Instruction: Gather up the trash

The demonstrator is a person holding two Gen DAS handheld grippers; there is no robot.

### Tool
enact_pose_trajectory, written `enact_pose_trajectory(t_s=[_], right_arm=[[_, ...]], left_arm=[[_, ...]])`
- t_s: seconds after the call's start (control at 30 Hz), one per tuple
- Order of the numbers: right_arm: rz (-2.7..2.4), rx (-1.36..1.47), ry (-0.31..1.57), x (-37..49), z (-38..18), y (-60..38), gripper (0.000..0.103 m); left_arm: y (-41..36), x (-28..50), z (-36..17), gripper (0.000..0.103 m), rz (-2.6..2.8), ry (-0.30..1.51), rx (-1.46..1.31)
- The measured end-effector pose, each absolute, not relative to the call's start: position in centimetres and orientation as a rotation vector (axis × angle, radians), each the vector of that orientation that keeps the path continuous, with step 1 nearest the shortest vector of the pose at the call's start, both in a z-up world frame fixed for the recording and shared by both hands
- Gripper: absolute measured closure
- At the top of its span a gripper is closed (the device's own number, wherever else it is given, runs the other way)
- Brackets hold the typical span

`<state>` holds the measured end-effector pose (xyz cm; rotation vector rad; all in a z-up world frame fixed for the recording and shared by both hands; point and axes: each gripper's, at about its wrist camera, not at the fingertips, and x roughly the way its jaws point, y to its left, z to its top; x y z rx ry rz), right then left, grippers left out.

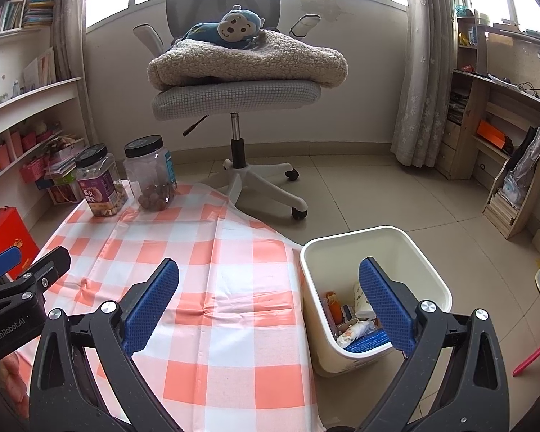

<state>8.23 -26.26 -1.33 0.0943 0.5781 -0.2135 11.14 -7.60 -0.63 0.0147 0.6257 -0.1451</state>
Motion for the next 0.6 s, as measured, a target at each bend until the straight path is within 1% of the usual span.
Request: enact_pose_trajectory(t_s=[0.37,0.6], right_arm=[[-0.215,0.094,0.577,8.22,-1.31,-26.28,0.007],[-0.219,0.094,0.572,8.19,-1.28,-26.37,0.007]], left_arm=[[-7.76,11.09,-0.62,0.01,-0.155,0.622,0.008],[-8.13,10.74,-0.39,0.007,-0.129,0.619,0.022]])
